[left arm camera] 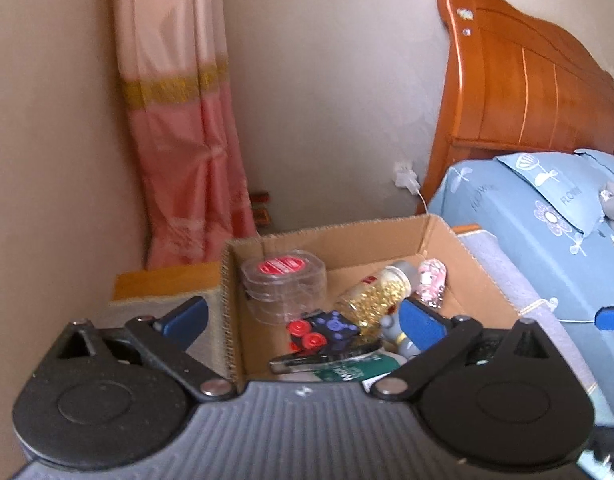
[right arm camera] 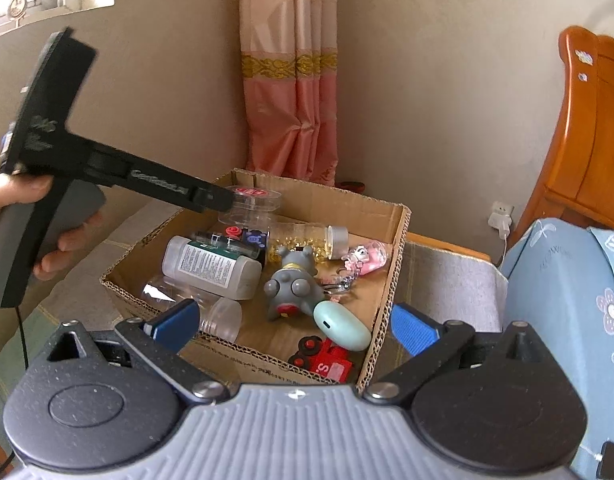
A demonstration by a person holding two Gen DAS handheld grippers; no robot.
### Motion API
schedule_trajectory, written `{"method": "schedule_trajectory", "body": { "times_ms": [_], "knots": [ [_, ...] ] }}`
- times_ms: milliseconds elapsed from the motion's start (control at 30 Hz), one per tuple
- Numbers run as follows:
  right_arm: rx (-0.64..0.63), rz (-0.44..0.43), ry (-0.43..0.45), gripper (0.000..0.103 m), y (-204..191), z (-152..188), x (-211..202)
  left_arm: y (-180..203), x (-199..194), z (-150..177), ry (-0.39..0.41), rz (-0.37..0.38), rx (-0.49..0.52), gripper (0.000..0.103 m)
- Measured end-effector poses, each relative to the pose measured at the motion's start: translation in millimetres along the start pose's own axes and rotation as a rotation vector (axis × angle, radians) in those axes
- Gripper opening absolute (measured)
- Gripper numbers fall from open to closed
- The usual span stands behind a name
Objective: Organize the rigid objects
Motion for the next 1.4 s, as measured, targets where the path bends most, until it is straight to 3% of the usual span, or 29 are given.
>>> {"method": "schedule_trajectory", "body": {
  "times_ms": [233, 400, 633, 767, 967, 1400],
  "knots": [
    [0.066, 0.033, 0.001, 0.103, -1, -1, -16, 17, -58, 13, 0.089, -0.074, 0.090, 0.102],
    [0.105, 0.074, 0.031, 0.103, -7, 3, -35, 37, -101, 39, 0.131, -0.113, 0.091, 0.102],
    [0.178, 0.206, 0.053, 0.103, -18, 36, -56, 61, -140, 85, 0.065, -0.121, -0.039, 0.102],
    [0.244, 0.234, 0.034, 0.103, -21, 60, -66, 71, -148, 104, 0.000, -0.156, -0.086, 0.102],
    [0.258, 0.262, 0.021, 0.103, -30, 77, -79, 74, -158, 109, -0.027, -0.193, -0.123, 0.102],
    [0.252, 0.274, 0.045, 0.103, -36, 74, -87, 77, -166, 106, -0.030, -0.240, -0.119, 0.102]
  ]
}}
Point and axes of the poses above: each gripper's, at about its wrist camera, not at the fingertips, and x roughly the way its jaws point, y to its right, z to its underside, the point moved 3 cm from there along x, roughly the way its jaws point, and after that the axes turned 7 degrees about x, right-handed, at the moved point
